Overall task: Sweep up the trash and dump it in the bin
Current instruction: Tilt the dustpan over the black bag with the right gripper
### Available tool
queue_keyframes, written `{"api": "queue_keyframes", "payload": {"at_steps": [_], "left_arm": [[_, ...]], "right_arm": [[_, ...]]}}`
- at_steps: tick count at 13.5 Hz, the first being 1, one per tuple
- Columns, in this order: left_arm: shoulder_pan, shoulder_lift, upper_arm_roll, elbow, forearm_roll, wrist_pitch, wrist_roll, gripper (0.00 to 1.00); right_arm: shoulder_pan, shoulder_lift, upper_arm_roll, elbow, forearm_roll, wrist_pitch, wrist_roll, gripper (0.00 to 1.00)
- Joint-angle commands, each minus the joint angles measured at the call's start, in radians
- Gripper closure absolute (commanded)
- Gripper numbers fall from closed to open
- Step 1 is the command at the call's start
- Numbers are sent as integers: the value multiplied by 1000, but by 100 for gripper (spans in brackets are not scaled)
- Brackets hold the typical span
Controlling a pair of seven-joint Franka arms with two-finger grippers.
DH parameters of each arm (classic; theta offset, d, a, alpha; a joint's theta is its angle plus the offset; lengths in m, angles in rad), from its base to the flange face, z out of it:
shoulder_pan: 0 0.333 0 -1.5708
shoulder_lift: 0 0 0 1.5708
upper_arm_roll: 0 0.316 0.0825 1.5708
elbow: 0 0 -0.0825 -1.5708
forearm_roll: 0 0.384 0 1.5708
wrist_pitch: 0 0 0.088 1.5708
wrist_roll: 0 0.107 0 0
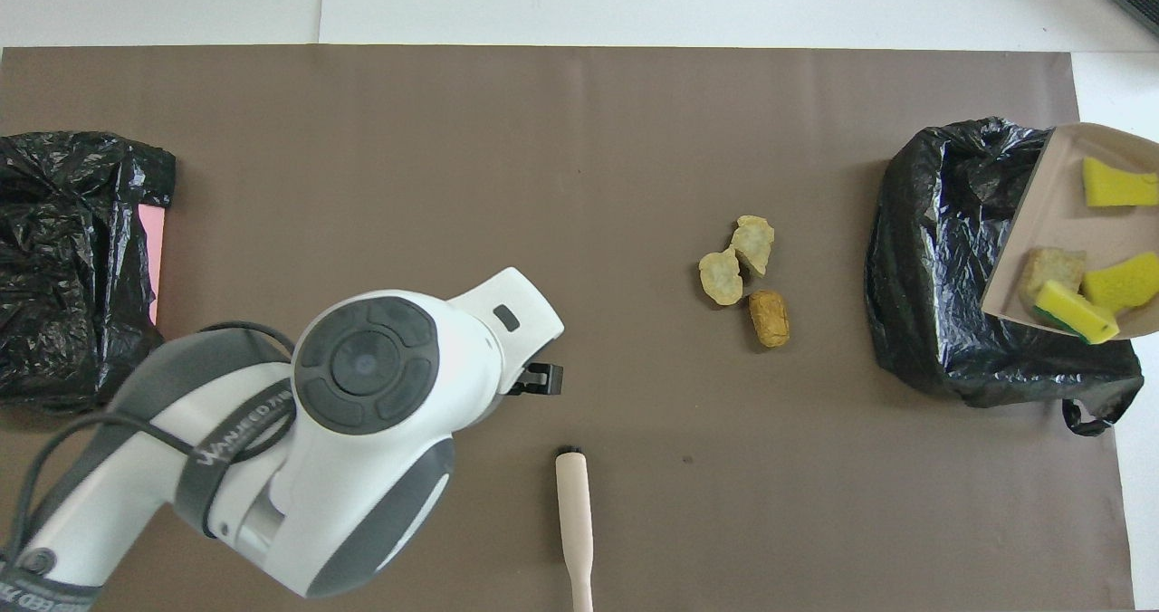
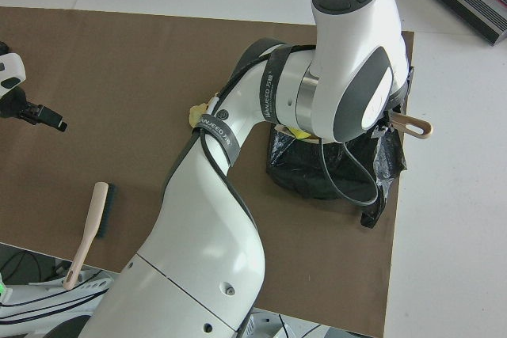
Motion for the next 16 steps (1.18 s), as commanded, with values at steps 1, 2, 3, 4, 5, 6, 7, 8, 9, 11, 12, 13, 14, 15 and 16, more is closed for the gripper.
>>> {"api": "queue_keyframes", "payload": {"at_steps": [1, 2, 3, 4, 5, 6, 7, 8, 9, 11, 12, 13, 14, 15, 16], "left_arm": [[105, 54, -14, 199, 45, -153, 139, 0], [132, 53, -12, 236, 45, -190, 176, 0], [163, 44, -8, 268, 45, -230, 208, 0], [198, 35, -3, 287, 43, -268, 260, 0], [238, 22, -2, 308, 46, -305, 315, 0], [281, 7, 1, 326, 48, -325, 346, 0], [324, -5, 0, 342, 43, -348, 363, 0], [362, -20, 1, 345, 37, -381, 387, 0], [389, -31, 1, 345, 39, -414, 426, 0], [416, -57, 17, 345, 28, -454, 486, 0], [429, -57, 29, 345, 22, -470, 518, 0], [435, -56, 38, 347, 19, -488, 544, 0], [449, -54, 61, 359, 19, -493, 553, 0], [468, -54, 73, 368, 5, -497, 562, 0], [479, -53, 75, 368, -10, -500, 567, 0]], "right_arm": [[9, 42, 16, 9, -138, 31, -34, 100], [13, 48, 17, 4, -184, 50, -56, 100], [15, 53, 18, -11, -232, 87, -83, 100], [25, 53, 20, -20, -281, 109, -89, 100], [44, 56, 20, -20, -324, 113, -89, 100], [58, 58, 20, -20, -353, 117, -89, 100], [61, 58, 20, -22, -382, 118, -89, 100], [62, 58, 21, -29, -415, 121, -89, 100], [64, 56, 21, -46, -444, 139, -88, 100], [64, 53, 21, -68, -511, 181, -80, 100], [78, 52, 23, -68, -531, 176, -67, 100], [93, 50, 21, -68, -566, 172, -50, 100], [96, 47, 23, -69, -608, 170, -28, 100], [96, 45, 23, -75, -639, 172, -22, 100], [99, 44, 23, -76, -669, 170, -2, 100]]}}
